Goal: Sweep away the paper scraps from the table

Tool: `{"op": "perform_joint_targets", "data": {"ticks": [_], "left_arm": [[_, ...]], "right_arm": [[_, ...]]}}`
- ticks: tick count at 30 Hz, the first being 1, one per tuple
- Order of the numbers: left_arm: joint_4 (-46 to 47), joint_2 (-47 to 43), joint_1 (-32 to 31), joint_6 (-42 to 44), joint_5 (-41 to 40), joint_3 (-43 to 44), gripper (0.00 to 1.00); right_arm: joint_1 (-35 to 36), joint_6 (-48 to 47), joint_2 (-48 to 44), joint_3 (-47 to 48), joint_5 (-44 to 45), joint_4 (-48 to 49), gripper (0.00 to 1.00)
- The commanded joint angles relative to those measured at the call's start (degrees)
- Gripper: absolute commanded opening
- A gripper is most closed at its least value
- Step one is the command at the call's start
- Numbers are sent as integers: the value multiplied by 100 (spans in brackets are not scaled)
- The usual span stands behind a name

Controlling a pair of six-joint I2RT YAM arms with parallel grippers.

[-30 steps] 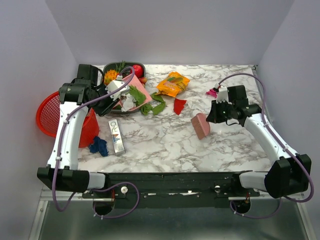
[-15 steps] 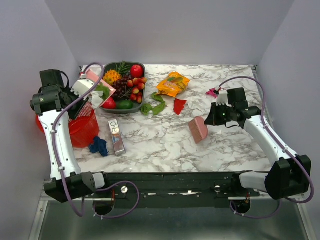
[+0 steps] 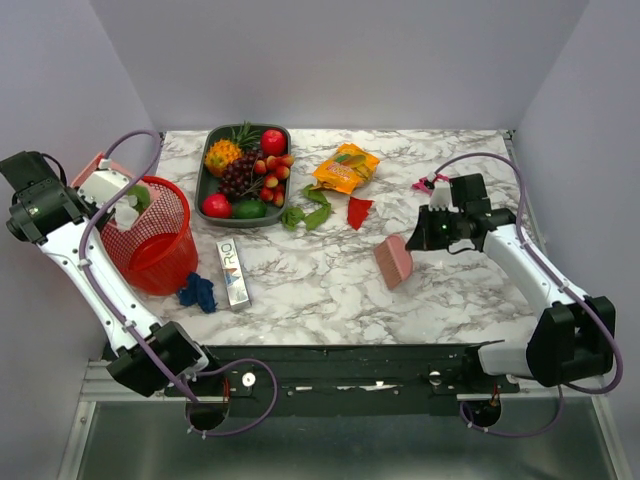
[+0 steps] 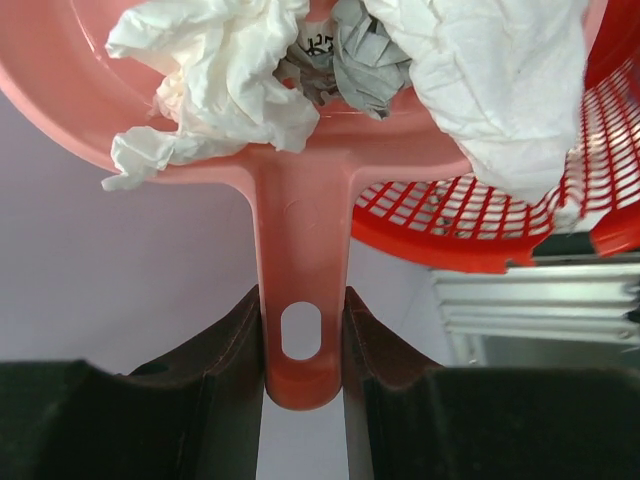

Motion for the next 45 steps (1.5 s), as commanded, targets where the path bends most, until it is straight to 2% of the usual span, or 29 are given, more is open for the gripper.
{"op": "perform_joint_targets", "data": {"ticks": [1,4,5,8,9,10,12,15,17,21,26,30,33,34,35,38,39,40,42,43,45], "left_arm": [[-737,-126,44,1393,-901,-92,0],[-307,-222,-122,2348,-1315,-241,0],[-157,-266,-210,2666,-1699,-320,0],[694,-521,-605,4002,-2404,-864,0],[1384,-626,-719,4345,-2937,-1083,0],[1782,-888,-894,4749,-3082,-1546,0],[2634,-1136,-992,5620,-2901,-1892,0],[3216,-1453,-1142,6000,-2609,-2262,0],[3394,-1515,-1238,6001,-2739,-2465,0],[3518,-1436,-1274,5458,-2968,-2387,0],[3404,-1155,-1274,4719,-3232,-1728,0],[3430,-1076,-1283,3622,-2829,-1227,0],[2976,-953,-1414,2199,-2653,-796,0],[2851,-848,-1510,1812,-2618,-569,0],[2737,-795,-1520,921,-2548,-436,0],[2008,-417,-1529,-367,-2073,301,0],[1597,-321,-1538,-1094,-1898,503,0],[1419,-180,-1538,-1501,-1383,854,0],[1094,-109,-1538,-2144,-854,1041,0],[1040,-126,-1538,-2643,-329,1076,0],[1083,-205,-1581,-3163,-8,963,0]], "right_arm": [[-24,57,144,248,-170,195,1],[-24,14,197,336,-284,239,0],[-24,-4,215,363,-310,239,1],[-24,-39,302,512,-302,204,1],[-24,-66,329,582,-293,178,0],[-24,-74,364,617,-284,134,1],[-32,-92,399,670,-276,99,1],[-24,-83,469,784,-276,20,1],[-24,-83,557,881,-293,-33,1],[-32,-92,698,1048,-328,-112,1],[-15,-75,821,1259,-653,-86,1],[99,-92,935,1610,-899,20,1],[371,-232,1067,1874,-1154,134,0],[624,-398,1111,2118,-1346,177,1],[783,-495,1224,2242,-1435,186,1],[1521,-1163,1558,2910,-1857,143,0],[1706,-1295,1673,3051,-1910,143,1],[1986,-1392,1769,3174,-1954,264,1],[2164,-1271,2137,3517,-2059,484,1],[2313,-1113,2296,3710,-2277,633,1],[2445,-946,2752,4377,-2542,705,0]]}}
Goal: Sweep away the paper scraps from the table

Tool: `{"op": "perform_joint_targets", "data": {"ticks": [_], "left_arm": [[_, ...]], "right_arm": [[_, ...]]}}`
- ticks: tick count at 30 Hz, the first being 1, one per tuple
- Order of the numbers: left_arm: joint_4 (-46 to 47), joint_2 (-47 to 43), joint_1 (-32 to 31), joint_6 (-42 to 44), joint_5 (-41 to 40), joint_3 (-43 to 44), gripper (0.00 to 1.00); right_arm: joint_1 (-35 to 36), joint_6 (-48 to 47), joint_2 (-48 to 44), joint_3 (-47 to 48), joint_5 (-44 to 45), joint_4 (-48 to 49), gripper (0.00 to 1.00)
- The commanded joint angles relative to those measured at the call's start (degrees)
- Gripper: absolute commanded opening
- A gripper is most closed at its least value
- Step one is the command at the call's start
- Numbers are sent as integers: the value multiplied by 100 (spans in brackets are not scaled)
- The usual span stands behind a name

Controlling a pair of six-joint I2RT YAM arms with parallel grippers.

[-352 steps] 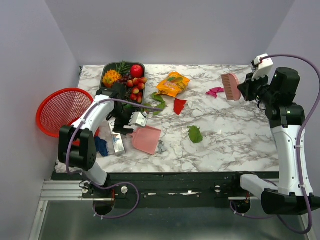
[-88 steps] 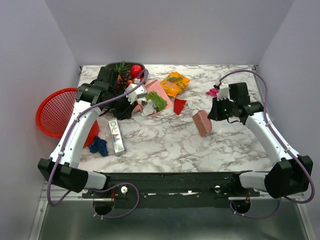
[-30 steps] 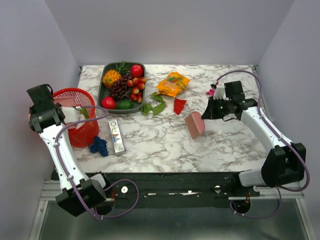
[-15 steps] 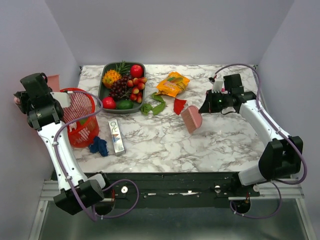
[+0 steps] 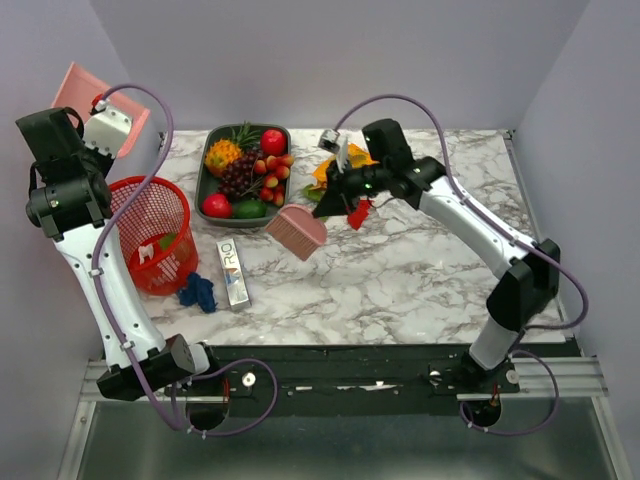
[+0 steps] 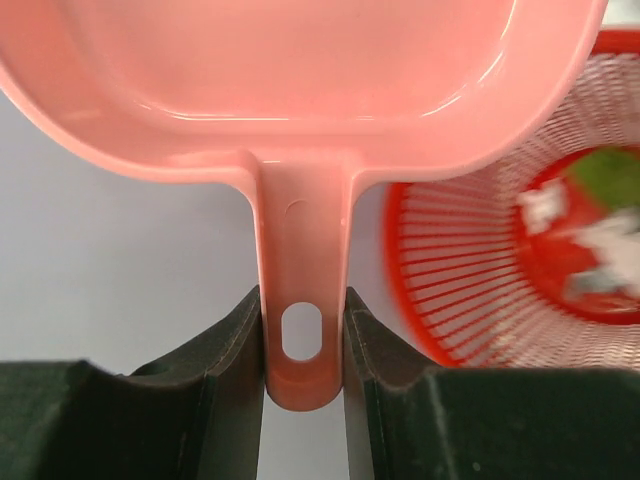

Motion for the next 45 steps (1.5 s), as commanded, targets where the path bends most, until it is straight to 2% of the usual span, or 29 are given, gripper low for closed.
{"op": "perform_joint_targets", "data": {"ticks": [1,6,8,10,13,15,19,25,32,42,45], "left_arm": [[-672,-187,-67,-2729,1582,-71,0],[-522,-698,-67,-3621,1803,-546,0],[-566,-873,-67,-3674,1776,-521,0],[-689,-970,-67,-3613,1776,-416,0],[-760,-1102,-67,-3446,1601,-354,0],[-803,-1129,-67,-3289,1460,-336,0],[-1023,-998,-76,-3129,1328,-82,0],[-1647,-576,-67,-3024,1346,647,0],[-1832,-514,-76,-2743,1363,746,0],[-1963,-391,-76,-2638,1600,701,0],[-1911,-382,-76,-2523,1565,666,0]], "right_arm": [[356,232,818,1034,-986,569,1],[989,270,1574,2055,-1505,851,1],[1332,-440,1812,2337,-1804,650,0],[1639,-1132,1830,2172,-1841,675,1],[1903,-1601,1812,1925,-1709,1077,1],[1983,-1699,1803,1679,-1552,1395,1],[2115,-1586,1856,1275,-1279,2702,1],[2422,-1926,2338,1230,-1007,3486,1],[2643,-2507,2857,1432,-585,3594,1],[2686,-2209,3491,1924,-461,3392,0],[2739,-2419,3465,1724,-338,3295,1]]}}
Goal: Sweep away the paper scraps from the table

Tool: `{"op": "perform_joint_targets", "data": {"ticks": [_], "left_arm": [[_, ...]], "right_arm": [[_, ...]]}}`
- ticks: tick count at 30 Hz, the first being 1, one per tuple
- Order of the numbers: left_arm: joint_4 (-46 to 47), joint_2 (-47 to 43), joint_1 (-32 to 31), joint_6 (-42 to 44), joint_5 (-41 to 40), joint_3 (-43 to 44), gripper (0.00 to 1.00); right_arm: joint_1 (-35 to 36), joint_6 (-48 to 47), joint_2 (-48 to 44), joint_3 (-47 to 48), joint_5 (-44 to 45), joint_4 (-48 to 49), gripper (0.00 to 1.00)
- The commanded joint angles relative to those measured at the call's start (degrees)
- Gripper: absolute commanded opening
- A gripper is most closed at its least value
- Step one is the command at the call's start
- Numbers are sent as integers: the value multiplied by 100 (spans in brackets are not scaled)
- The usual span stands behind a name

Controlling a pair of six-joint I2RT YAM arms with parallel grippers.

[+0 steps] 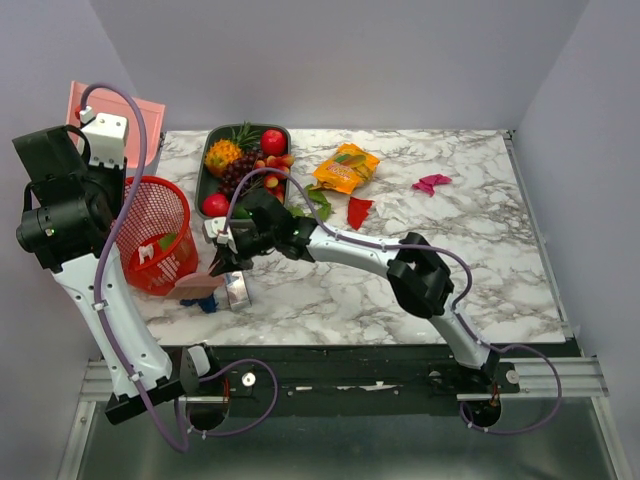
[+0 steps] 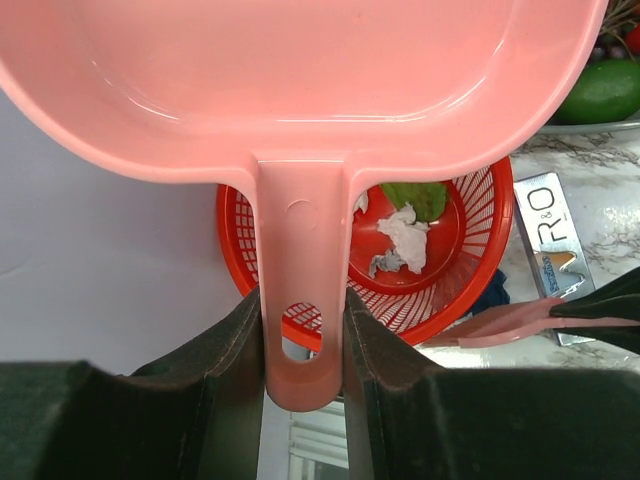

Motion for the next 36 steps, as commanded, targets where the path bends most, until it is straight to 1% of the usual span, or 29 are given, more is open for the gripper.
{"op": "perform_joint_targets", "data": {"ticks": [1,3,7,19,22,25,27,29,31,34,36], "left_arm": [[-121,36,-10,187,110,10,0],[-94,36,-10,161,171,-25,0],[11,10,-10,109,303,-165,0],[564,-193,-19,-190,690,-807,0],[696,-219,-36,-243,777,-886,0],[836,-245,-54,-313,848,-974,0],[916,-307,-72,-383,909,-1105,0],[1074,-368,-98,-419,971,-1254,0],[1267,-430,-116,-445,1041,-1378,0],[1600,-570,-221,-419,1085,-1650,0],[1803,-641,-317,-489,1059,-1809,0]], "right_arm": [[97,-314,-47,-28,193,-181,1],[106,-377,-162,-195,228,-271,1],[114,-675,-329,-205,167,-1252,0],[114,-1282,-1515,-1698,378,-2389,1],[114,-1300,-1857,-2128,641,-2512,0],[80,-1309,-2148,-2611,1159,-2548,1],[18,-1134,-2421,-2779,1546,-2565,1],[-184,-871,-2648,-2911,1696,-2731,1],[-411,-826,-2842,-2982,1836,-3117,1],[-658,-1123,-3474,-3456,2170,-3521,0],[-808,-1492,-3817,-3833,2328,-3803,1]]}}
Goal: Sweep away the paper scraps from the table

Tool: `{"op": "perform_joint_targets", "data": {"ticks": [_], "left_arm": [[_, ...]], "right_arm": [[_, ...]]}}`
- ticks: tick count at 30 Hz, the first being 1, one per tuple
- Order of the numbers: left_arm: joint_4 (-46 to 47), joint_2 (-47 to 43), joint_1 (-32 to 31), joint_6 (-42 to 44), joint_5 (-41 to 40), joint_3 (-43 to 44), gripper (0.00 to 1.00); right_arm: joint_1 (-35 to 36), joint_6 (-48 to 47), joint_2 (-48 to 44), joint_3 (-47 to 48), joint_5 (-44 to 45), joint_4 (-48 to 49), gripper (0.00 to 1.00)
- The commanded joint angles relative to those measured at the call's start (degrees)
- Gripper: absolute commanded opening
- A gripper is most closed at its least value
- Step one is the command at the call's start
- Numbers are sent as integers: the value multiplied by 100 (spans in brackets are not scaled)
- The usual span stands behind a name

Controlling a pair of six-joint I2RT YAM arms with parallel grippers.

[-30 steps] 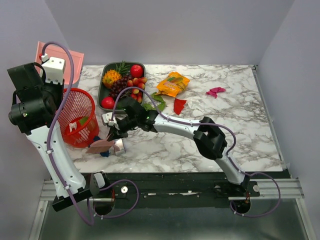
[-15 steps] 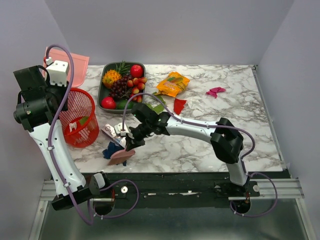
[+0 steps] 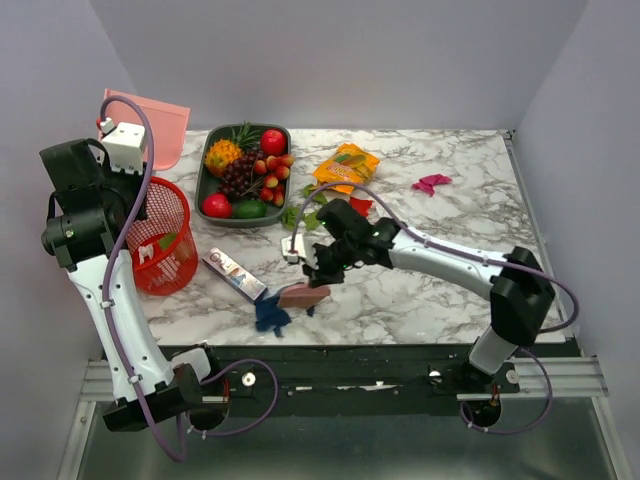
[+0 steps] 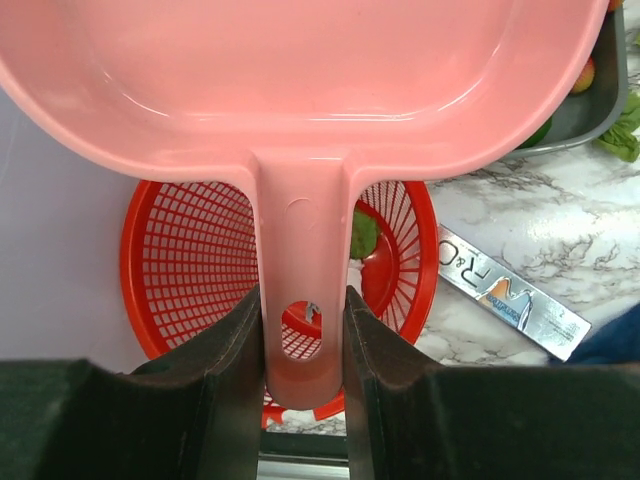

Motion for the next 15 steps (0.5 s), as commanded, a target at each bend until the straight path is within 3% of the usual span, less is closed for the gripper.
{"op": "perform_joint_targets", "data": {"ticks": [1,7,10,15], "left_arm": [[820,-204,-187,-214,215,-257,0],[1190,-178,-354,-522,267,-354,0],[1278,-213,-389,-548,364,-406,0],[1244,-204,-573,-504,575,-372,0]], "right_arm": [[-488,-546,-972,-669,699,-1272,0],[-789,-680,-1704,-242,226,-1811,1],[-780,-84,-1643,119,-346,-1357,1],[-780,1279,-775,674,-426,-705,1]]}}
